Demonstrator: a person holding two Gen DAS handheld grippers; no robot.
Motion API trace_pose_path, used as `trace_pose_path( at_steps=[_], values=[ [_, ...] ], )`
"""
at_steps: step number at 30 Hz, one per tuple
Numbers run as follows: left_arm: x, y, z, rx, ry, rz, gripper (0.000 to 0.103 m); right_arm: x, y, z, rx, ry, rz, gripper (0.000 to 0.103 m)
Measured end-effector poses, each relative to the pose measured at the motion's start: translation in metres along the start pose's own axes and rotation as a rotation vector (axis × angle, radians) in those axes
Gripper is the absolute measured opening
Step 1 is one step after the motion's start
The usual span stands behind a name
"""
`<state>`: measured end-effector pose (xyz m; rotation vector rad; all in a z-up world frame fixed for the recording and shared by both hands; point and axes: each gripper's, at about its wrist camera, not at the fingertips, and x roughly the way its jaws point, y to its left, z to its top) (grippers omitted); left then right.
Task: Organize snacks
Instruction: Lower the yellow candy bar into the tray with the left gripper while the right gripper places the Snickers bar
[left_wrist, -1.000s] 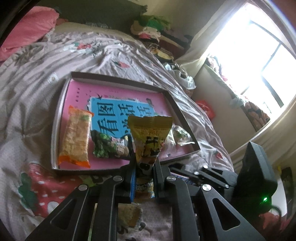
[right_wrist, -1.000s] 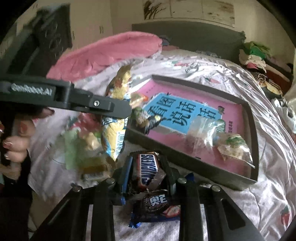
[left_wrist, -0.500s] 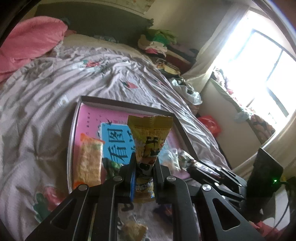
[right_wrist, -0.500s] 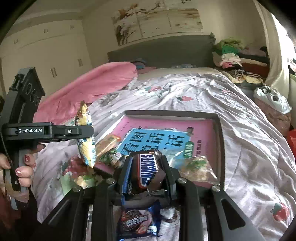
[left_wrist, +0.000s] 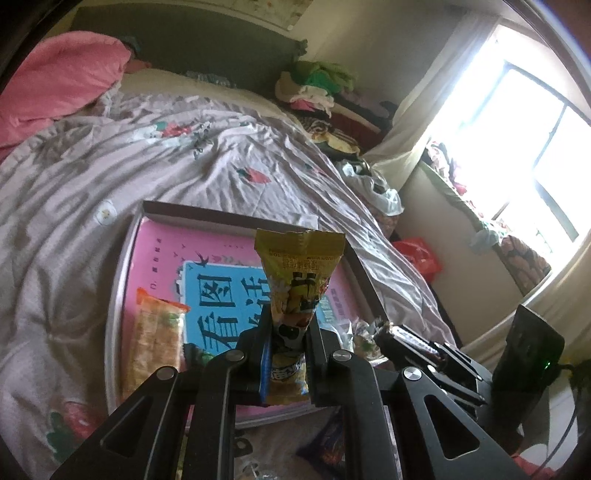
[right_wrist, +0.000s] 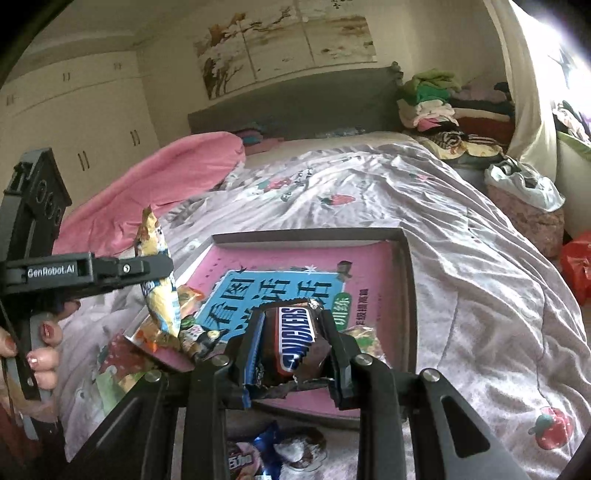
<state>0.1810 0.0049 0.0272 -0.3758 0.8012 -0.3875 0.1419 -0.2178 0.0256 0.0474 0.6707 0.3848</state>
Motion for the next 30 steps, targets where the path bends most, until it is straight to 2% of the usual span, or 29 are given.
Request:
trace_pose_path(
  at_steps=[12,21,30],
  values=[
    [0.026,-0.001,-0.016,0.003,0.039,0.006,0.015,0.015,-0.015,0.001,0.03,0.015,-0.043,0.03],
    [0.034,-0.001,-0.024,0.023,0.055,0.023,0.015,0.029,-0.008,-0.003,-0.002,0.051,-0.064,0.03],
    [0.037,-0.001,-0.027,0.025,0.065,0.04,0.015,0.037,-0.003,-0.008,-0.016,0.076,-0.035,0.03]
  ],
)
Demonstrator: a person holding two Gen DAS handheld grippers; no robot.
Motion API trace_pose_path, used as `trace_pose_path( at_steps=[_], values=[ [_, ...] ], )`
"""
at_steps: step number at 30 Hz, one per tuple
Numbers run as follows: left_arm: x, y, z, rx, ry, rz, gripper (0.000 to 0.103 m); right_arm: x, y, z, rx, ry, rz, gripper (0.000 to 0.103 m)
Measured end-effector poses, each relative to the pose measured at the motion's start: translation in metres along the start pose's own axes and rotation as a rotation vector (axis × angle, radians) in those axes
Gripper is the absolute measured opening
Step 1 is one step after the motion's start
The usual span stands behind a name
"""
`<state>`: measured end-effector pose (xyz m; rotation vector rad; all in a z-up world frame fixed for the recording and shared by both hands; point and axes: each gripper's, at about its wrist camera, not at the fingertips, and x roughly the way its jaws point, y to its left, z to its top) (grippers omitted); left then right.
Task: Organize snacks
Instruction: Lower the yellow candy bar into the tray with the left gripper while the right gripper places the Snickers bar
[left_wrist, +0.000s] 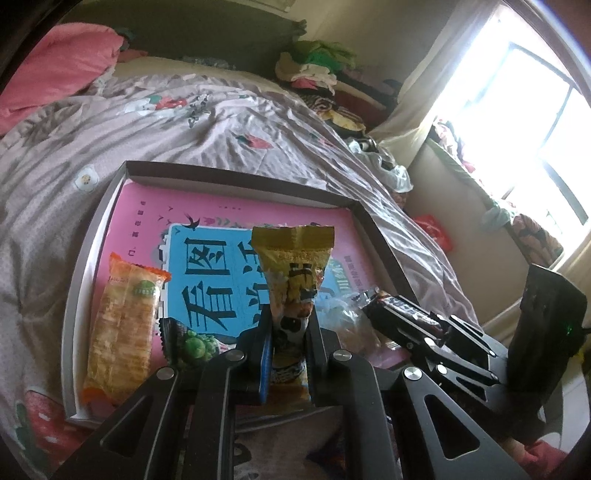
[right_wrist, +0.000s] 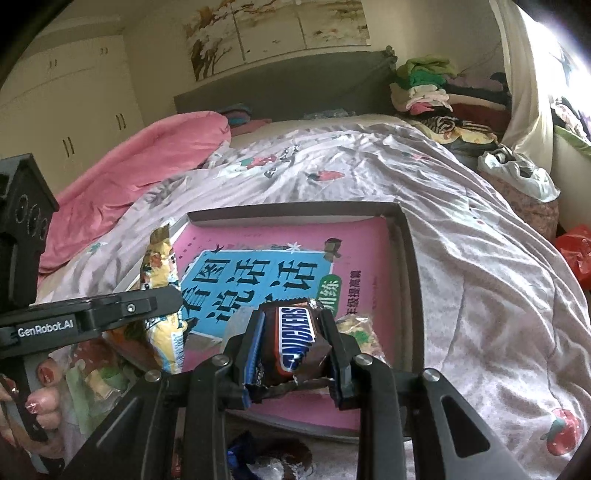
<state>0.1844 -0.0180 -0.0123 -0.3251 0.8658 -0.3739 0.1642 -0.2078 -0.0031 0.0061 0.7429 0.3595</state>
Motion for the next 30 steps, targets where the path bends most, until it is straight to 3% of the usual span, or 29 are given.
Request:
trace_pose_path(
  at_steps=[7,30],
  values=[
    [0.002,0.0,0.001,0.01,0.004,0.01,0.015,0.004,0.006,-0.004,-0.008,0.016,0.04,0.031],
    [0.002,0.005,0.0,0.002,0.014,0.012,0.016,0.0,0.01,-0.006,-0.037,0.014,0.026,0.035]
  ],
)
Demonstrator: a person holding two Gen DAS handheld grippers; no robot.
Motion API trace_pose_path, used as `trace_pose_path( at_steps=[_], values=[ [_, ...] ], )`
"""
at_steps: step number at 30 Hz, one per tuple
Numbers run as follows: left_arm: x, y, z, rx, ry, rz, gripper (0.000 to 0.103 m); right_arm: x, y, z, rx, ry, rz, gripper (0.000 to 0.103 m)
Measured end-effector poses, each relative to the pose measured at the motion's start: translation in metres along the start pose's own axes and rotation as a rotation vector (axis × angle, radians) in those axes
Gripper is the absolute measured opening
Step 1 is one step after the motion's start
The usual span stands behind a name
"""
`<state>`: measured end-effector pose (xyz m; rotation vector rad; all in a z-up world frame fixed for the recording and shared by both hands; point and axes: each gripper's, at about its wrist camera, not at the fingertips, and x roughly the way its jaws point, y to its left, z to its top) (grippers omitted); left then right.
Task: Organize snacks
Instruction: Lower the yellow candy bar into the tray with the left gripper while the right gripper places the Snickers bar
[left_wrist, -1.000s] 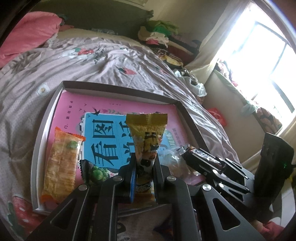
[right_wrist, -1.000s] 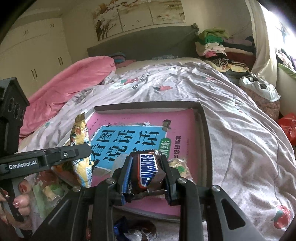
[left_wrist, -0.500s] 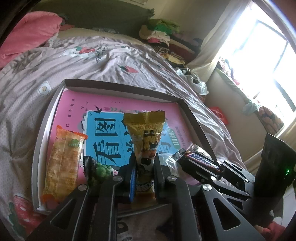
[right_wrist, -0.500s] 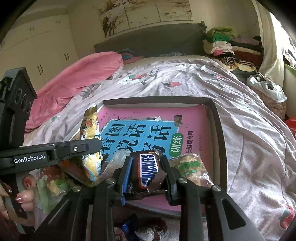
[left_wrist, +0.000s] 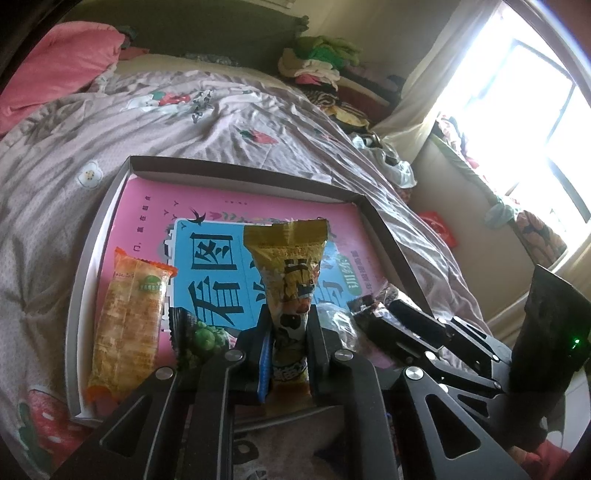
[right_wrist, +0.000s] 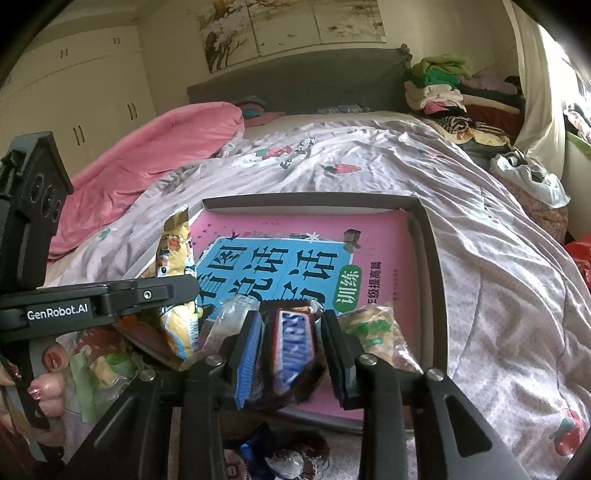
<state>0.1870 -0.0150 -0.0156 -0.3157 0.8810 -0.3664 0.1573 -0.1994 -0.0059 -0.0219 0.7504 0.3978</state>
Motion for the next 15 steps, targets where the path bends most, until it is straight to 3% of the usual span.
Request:
trace_pose_path(
  at_steps=[9,15],
  values=[
    [-0.0008,0.0007,0.0001,-0.003,0.001,-0.002,0.016,-0.0011,-0.0001,0.0004,-0.005,-0.004,-0.006,0.036],
    [-0.0002,0.0012,-0.0022,-0.01,0.008,0.001,0.023,-0.0036,-0.0011,0.0008,0.002,-0.006,-0.006,0.036]
  ],
)
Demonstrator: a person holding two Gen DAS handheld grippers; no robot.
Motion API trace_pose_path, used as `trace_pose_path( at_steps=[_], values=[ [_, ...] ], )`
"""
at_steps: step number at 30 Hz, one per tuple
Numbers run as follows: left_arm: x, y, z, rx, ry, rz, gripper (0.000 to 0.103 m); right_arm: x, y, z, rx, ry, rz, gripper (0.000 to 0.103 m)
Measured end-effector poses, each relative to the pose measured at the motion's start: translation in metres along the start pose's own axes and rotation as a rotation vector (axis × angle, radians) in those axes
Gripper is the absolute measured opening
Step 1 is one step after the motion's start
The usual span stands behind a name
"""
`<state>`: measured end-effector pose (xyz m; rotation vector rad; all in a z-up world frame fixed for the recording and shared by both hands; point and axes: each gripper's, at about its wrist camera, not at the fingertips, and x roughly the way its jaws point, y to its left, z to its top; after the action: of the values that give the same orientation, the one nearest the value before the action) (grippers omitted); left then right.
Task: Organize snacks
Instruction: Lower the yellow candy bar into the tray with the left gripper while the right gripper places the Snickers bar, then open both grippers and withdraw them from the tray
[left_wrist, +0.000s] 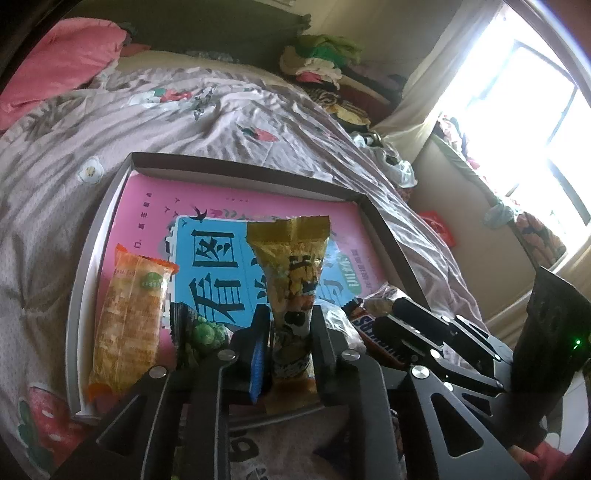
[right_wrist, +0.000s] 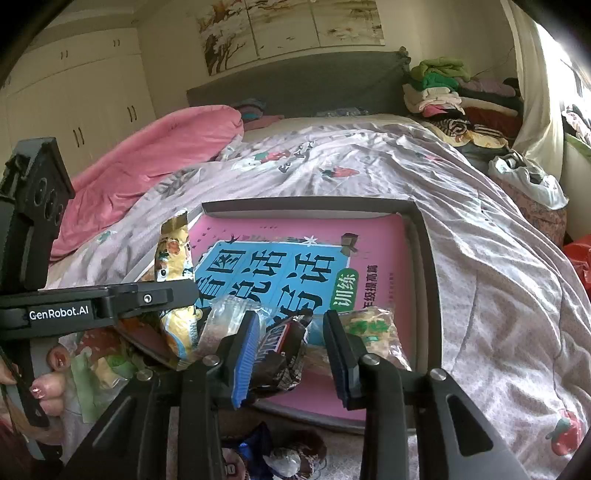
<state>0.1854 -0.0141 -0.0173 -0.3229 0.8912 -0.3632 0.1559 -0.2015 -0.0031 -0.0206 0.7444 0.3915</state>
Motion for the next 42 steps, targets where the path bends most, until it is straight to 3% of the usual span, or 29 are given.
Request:
trace_pose_path(
  at_steps=[19,42],
  values=[
    [-0.011,0.001,0.006,-0.008,-0.022,0.027,0.056,-0.007,-0.003,0.004,0.016,-0.035,-0.003,0.046],
    [-0.043,0.005,0.01,-0.019,-0.059,0.087,0.075,-0.025,-0.007,0.009,0.044,-0.08,-0.004,0.055]
  ],
)
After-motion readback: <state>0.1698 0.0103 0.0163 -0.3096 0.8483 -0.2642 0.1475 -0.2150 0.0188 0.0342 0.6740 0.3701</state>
